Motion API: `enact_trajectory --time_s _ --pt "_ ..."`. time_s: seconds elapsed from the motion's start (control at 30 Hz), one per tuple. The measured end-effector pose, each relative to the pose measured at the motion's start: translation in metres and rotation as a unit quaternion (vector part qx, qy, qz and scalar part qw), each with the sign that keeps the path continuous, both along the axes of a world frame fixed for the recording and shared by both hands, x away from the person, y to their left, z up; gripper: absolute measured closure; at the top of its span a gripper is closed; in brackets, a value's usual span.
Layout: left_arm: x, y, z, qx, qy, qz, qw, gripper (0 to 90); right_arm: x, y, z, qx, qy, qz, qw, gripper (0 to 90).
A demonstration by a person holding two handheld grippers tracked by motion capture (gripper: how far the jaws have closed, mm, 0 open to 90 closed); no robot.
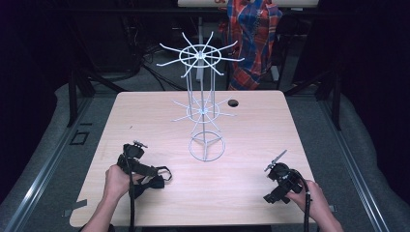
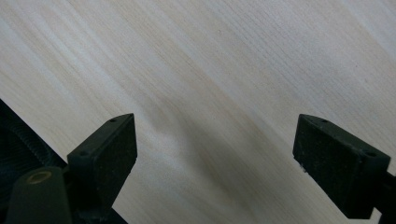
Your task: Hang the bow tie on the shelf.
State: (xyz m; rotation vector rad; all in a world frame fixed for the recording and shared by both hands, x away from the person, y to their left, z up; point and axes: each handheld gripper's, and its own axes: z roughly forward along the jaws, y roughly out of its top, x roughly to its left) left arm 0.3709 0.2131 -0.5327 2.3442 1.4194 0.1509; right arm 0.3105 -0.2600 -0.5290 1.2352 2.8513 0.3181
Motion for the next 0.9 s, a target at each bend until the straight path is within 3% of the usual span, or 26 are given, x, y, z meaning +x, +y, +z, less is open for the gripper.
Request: enact_trajectory --time_s 0.4,0.9 --pt "0.004 -0.014 -0.004 0.014 0.008 -0.012 0.9998 32.8 0.0 0.0 -0.001 0.006 0.0 -0.004 1.0 13.6" --pt "0.001 -0.018 -0.009 0.025 0.019 -0.033 0.999 66.1 0.0 0.0 -0.002 0.004 0.002 -0.002 1.0 13.7"
